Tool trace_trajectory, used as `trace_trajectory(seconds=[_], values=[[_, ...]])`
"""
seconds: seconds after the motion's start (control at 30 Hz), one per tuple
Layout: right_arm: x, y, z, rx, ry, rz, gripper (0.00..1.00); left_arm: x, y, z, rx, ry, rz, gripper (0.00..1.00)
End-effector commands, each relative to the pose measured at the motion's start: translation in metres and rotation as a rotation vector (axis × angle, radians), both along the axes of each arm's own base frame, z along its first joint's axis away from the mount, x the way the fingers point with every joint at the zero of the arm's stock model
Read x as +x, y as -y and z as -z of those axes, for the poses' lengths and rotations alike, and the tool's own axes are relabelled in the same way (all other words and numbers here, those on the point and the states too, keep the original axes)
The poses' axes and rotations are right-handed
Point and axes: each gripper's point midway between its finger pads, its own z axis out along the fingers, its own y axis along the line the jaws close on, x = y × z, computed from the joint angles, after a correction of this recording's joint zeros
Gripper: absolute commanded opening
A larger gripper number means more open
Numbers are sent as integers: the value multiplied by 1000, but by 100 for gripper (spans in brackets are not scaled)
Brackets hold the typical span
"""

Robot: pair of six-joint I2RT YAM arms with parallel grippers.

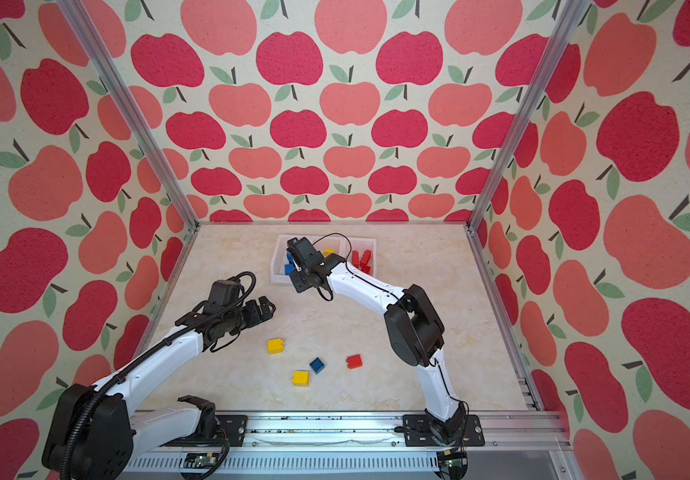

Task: Sort the legos into containers by color
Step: 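Carry the blue brick over the blue compartment and release it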

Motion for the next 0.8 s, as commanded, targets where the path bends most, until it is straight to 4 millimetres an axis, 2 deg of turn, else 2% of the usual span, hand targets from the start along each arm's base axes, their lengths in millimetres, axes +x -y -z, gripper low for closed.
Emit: trace_trajectory(seconds=[0.0,0.13,0.3,0.53,0.77], values=[[6,-12,3,-19,10,-37,11,-3,-5,1,9,-1,-18,99],[21,-24,0,5,20,-27,11,-3,-6,1,10,-1,-16,99],[40,-31,3,30,10,26,11,-3,-7,2,11,-6,-20,99],[66,-26,14,24,17,141,10,-3,-8,3,13,-9,-22,99],[83,-27,21,37,26,177,11,-2,-9,5,14,-15,-25,99]])
